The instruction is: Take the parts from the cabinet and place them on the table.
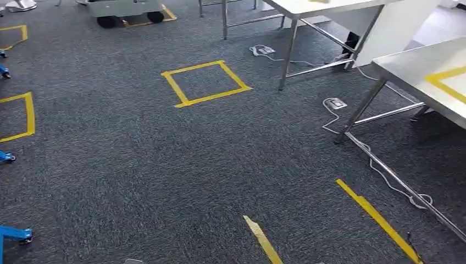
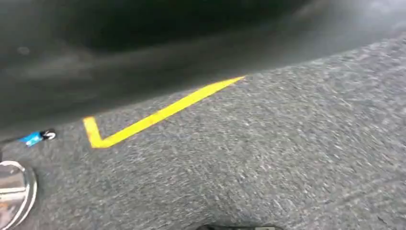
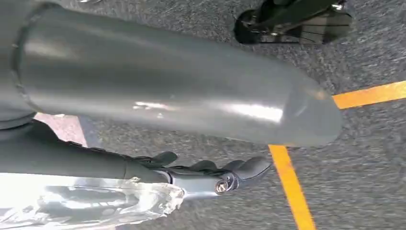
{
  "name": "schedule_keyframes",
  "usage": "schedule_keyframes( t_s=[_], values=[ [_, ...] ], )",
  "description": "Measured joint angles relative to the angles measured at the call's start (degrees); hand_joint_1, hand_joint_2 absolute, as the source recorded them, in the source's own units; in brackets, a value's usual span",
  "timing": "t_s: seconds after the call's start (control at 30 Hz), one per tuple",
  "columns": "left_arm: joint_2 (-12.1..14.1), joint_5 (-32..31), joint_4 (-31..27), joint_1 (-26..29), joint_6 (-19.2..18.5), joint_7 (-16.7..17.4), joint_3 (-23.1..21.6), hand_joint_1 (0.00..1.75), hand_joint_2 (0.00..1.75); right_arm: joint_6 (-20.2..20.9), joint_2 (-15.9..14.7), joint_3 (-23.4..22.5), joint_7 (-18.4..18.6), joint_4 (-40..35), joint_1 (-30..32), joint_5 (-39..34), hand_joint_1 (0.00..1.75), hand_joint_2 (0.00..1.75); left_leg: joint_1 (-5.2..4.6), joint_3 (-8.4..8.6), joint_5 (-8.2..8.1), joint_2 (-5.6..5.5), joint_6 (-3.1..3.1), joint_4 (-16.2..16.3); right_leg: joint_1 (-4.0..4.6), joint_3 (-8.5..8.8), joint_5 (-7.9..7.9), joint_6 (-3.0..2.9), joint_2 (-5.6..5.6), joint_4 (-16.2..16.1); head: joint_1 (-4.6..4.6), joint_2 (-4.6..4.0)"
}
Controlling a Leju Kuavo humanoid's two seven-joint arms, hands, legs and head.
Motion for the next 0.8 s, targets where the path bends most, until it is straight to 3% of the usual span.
schedule_keyframes(
  t_s=[0.03, 0.07, 0.1, 0.2, 0.23, 0.27, 0.3, 0.37, 0.4, 0.43, 0.47, 0.5, 0.53, 0.57, 0.6, 0.63, 0.73, 0.77, 0.8],
  values=[
    [-0.1, 0.0, 0.0, 0.0, 0.0, 0.0, 0.1, 0.0, 0.0, 0.1, 0.0, -0.1, 0.0, 0.0, 0.0, -0.2, 0.0, 0.0, 0.02, 0.08, -0.04, -0.9, -0.08, 0.1, -0.08, 2.5, 3.21, -0.14, 0.86, -5.8, 0.0, 0.0],
    [-0.2, 0.0, 0.0, -0.1, 0.0, 0.0, 0.2, 0.0, 0.0, 0.1, 0.0, -0.1, 0.1, 0.0, -0.1, -0.2, 0.0, 0.0, 0.06, -0.04, -0.12, -1.47, -0.23, 0.2, -0.35, 4.26, 4.91, -0.19, 3.65, -10.1, 0.09, 0.0],
    [-0.2, -0.1, 0.0, -0.3, 0.0, 0.0, 0.3, 0.0, 0.0, 0.1, 0.0, -0.1, 0.2, 0.0, -0.1, -0.1, 0.0, 0.0, -0.36, -0.48, -0.3, -2.16, -0.62, 0.9, -0.76, 4.85, 4.2, -0.29, 6.2, -11.8, 0.04, 0.0],
    [-0.3, -0.1, 0.0, 0.0, 0.1, 0.0, 0.5, 0.0, 0.0, 0.1, 0.0, -0.1, 0.4, 0.0, -0.1, 0.1, 0.0, 0.0, 0.33, -1.46, 0.48, -4.13, -1.85, 0.8, -0.26, 5.05, 4.17, -0.8, 4.47, -11.6, 0.0, 0.0],
    [-0.2, -0.1, 0.0, 0.2, 0.1, 0.0, 0.5, 0.0, 0.0, 0.0, 0.0, -0.1, 0.5, 0.0, -0.1, 0.2, 0.0, 0.0, 0.29, -1.7, 0.44, -4.76, -2.18, 0.9, -0.58, 5.19, 4.47, -1.26, 3.61, -12.1, -0.02, 0.0],
    [-0.3, -0.2, 0.0, 0.3, 0.1, 0.0, 0.6, 0.0, 0.0, 0.1, 0.0, -0.1, 0.5, 0.0, -0.2, 0.3, 0.0, 0.0, 0.19, -2.0, -0.54, -1.72, -2.35, 1.9, -0.6, 5.35, 4.64, -1.57, 2.67, -12.3, 0.0, 0.0],
    [-0.3, -0.2, 0.0, 0.2, 0.1, 0.0, 0.6, 0.0, 0.0, 0.0, 0.0, -0.1, 0.5, 0.0, -0.1, 0.4, 0.0, 0.0, 0.15, -3.22, -2.53, 0.82, -2.71, 4.6, -0.51, 5.36, 4.6, -1.96, 1.99, -12.3, -0.66, 0.0],
    [-0.3, -0.4, 0.0, -0.2, 0.1, 0.0, 0.6, 0.0, 0.0, 0.0, 0.0, -0.1, 0.5, 0.0, 0.1, 0.6, 0.0, 0.0, 0.44, -7.38, -6.99, 2.49, -3.26, 13.3, -0.28, 5.34, 4.46, -2.13, -0.04, -12.3, -0.72, 0.0],
    [-0.3, -0.5, 0.0, -0.2, 0.1, 0.0, 0.6, 0.0, 0.0, 0.0, -0.1, -0.2, 0.7, 0.0, 0.1, 0.6, 0.0, 0.0, 0.59, -9.24, -8.4, 2.73, -3.45, 17.2, -0.23, 5.26, 4.41, -2.16, -1.03, -12.3, -0.7, 0.0],
    [-0.3, -0.5, 0.0, -0.1, 0.1, 0.0, 0.6, 0.0, 0.0, 0.0, -0.1, -0.2, 0.8, 0.0, 0.1, 0.7, 0.0, 0.0, 0.77, -9.9, -8.36, 2.81, -3.57, 18.8, -0.21, 5.27, 4.37, -2.17, -1.91, -12.3, -0.72, 0.0],
    [-0.3, -0.5, 0.0, 0.1, 0.1, 0.0, 0.6, 0.0, 0.0, 0.0, -0.1, -0.2, 0.8, 0.0, 0.0, 0.7, 0.0, 0.0, 0.91, -9.09, -6.92, 2.9, -3.66, 17.5, -0.2, 5.32, 4.26, -2.13, -2.69, -12.3, -0.7, 0.0],
    [-0.3, -0.5, 0.0, 0.2, 0.1, 0.0, 0.6, 0.0, 0.0, 0.0, -0.1, -0.2, 0.8, 0.0, -0.1, 0.7, 0.0, 0.0, 0.97, -7.24, -4.75, 3.15, -3.67, 14.1, -0.2, 5.44, 4.19, -2.03, -3.34, -12.3, -0.74, 0.0],
    [-0.3, -0.6, 0.0, 0.2, 0.1, 0.0, 0.6, 0.0, 0.0, 0.0, -0.1, -0.2, 0.8, 0.0, -0.1, 0.7, 0.0, 0.0, 0.97, -4.21, -2.05, 3.89, -3.55, 8.6, -0.21, 5.71, 4.02, -1.85, -4.05, -12.3, -0.72, 0.0],
    [-0.3, -0.6, 0.0, 0.2, 0.1, 0.0, 0.6, 0.0, 0.0, 0.0, -0.1, -0.2, 0.8, 0.0, -0.1, 0.7, 0.0, 0.0, 0.94, -1.45, -0.28, 5.69, -3.34, 3.8, -0.2, 6.01, 3.85, -1.62, -4.68, -12.3, -0.74, 0.0],
    [-0.3, -0.7, 0.0, 0.0, 0.1, 0.0, 0.6, 0.0, 0.0, 0.0, -0.1, -0.2, 0.8, 0.0, -0.1, 0.7, 0.0, 0.0, 0.23, -0.31, -1.18, 7.88, -3.36, 1.7, 0.25, 6.03, 3.55, -1.2, -5.19, -12.2, -0.72, 0.0],
    [-0.3, -0.7, 0.0, -0.3, 0.1, 0.0, 0.6, 0.0, 0.0, 0.0, -0.1, -0.2, 0.8, 0.0, -0.1, 0.7, 0.0, 0.0, 0.3, -0.36, -1.15, 7.39, -2.54, 1.3, 0.36, 5.8, 3.34, -0.88, -5.72, -12.1, -0.65, 0.0],
    [-0.2, -0.7, 0.0, 0.2, 0.1, 0.0, 0.6, 0.0, 0.0, 0.0, -0.1, -0.1, 0.9, 0.0, -0.5, 0.7, 0.0, 0.0, -0.06, -0.61, -1.24, 5.61, -1.47, 1.1, 0.14, 6.91, 3.02, 0.02, -7.52, -12.3, -0.66, 0.0],
    [-0.3, -0.7, 0.0, 0.3, 0.1, 0.0, 0.6, 0.0, 0.0, 0.0, -0.1, -0.1, 0.9, 0.0, -0.5, 0.7, 0.0, 0.0, 0.34, -0.07, -0.92, 5.02, -0.99, 0.7, -0.19, 6.53, 2.32, 0.47, -6.24, -11.9, -0.63, 0.0],
    [-0.2, -0.8, 0.0, 0.2, 0.1, 0.0, 0.7, 0.0, 0.0, 0.0, -0.1, -0.1, 0.8, 0.0, -0.6, 0.6, 0.0, 0.0, 0.37, -0.08, -0.89, 4.56, -0.7, 0.7, -0.15, 5.62, 0.76, 0.51, -3.23, -9.6, -0.22, 0.0]
  ],
)
